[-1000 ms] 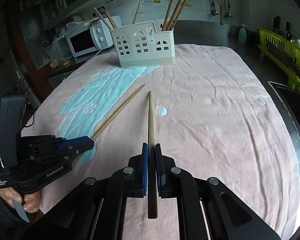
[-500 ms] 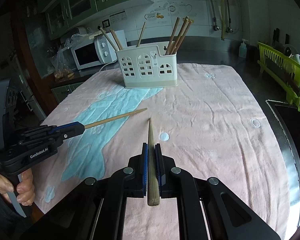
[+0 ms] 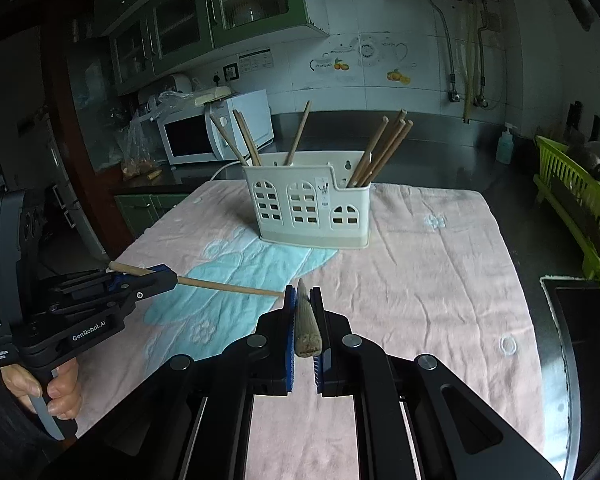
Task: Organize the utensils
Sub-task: 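Lift both held chopsticks upright and carry them over the white holder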
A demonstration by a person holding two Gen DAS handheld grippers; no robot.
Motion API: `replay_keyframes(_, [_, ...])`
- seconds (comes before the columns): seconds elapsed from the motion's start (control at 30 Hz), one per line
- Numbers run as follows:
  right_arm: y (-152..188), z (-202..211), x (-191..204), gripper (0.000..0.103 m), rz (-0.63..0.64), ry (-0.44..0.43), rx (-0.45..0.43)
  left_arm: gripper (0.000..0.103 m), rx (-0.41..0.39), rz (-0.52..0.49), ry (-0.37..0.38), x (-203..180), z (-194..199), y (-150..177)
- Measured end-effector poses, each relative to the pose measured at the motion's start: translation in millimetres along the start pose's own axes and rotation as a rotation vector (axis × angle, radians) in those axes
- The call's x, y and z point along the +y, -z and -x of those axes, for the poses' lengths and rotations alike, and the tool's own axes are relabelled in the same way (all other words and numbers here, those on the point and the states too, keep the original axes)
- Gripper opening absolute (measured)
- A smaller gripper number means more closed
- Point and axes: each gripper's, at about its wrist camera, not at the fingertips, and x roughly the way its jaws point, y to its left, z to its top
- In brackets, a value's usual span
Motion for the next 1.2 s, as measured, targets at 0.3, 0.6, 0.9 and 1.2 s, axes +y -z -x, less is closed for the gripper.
replay_keyframes(0.3, [-69.7, 0.2, -6.4, 0.007, 0.061, -0.029, -0.018, 0.006, -0.081, 0.002, -0.017, 11.8, 6.9, -55.5])
replay_keyframes(0.6, [-124.1, -2.4, -17.2, 0.007, 0.109, 0.008, -0.025, 0.006, -0.222, -0.026, -0.048, 12.6, 29.6, -133.5])
replay_keyframes(0.9, [-159.5, -28.0, -27.4, 0.007, 0.145, 0.053, 0.053, 0.006, -0.254, -0.030, -0.120, 25.6, 17.8, -190.6])
replay_keyframes(1.2, [-173.5, -70.9, -31.8, 0.007, 0.182, 0.076, 0.183, 0.006, -0.180, 0.005, -0.149, 50.0, -19.5, -203.5])
